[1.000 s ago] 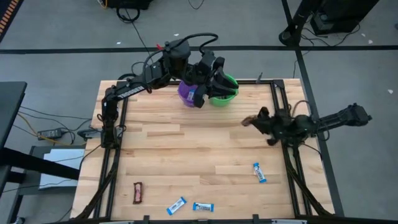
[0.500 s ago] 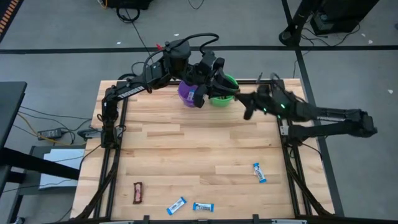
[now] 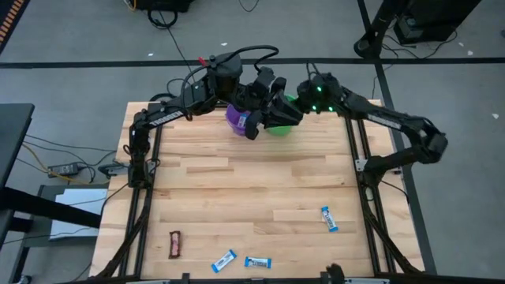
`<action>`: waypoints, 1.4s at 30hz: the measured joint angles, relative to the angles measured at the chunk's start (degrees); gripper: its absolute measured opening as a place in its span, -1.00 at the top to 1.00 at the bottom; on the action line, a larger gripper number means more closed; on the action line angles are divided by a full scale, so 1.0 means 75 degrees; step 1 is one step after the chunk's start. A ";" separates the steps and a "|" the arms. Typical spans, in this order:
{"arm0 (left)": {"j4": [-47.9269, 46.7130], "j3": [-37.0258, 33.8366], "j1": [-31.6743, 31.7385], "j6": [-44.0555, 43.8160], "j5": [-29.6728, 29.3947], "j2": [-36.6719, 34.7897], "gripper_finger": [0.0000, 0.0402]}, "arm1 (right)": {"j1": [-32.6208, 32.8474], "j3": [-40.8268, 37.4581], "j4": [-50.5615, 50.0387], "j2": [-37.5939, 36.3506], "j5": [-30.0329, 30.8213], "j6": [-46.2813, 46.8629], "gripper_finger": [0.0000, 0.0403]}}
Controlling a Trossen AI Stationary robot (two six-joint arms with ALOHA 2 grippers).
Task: Sort candy by brand, put in halloween buckets
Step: Put the brown chocolate bar into the green bucket
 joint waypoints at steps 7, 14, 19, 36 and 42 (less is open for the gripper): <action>0.0000 0.0000 -0.0083 -0.0039 0.0139 -0.0002 0.34 | -0.0327 0.0540 -0.0213 0.0735 -0.0217 -0.0395 0.93; 0.0086 -0.0002 0.0047 0.0013 0.0180 -0.0118 0.34 | -0.0312 0.0845 -0.0245 0.0515 -0.0274 -0.0528 0.93; 0.0010 0.0070 0.0568 0.0250 0.0005 -0.0429 0.34 | -0.0312 0.0865 -0.0259 -0.0123 -0.0290 -0.0534 0.93; -0.1857 0.0035 0.2835 0.2435 -0.1633 -0.0693 0.34 | -0.0368 0.0865 -0.0066 -0.1240 0.0031 0.0299 0.92; -0.1994 0.0038 0.3882 0.2738 -0.2566 -0.0656 0.34 | -0.0471 0.0862 0.0464 -0.0956 0.0400 0.0868 0.92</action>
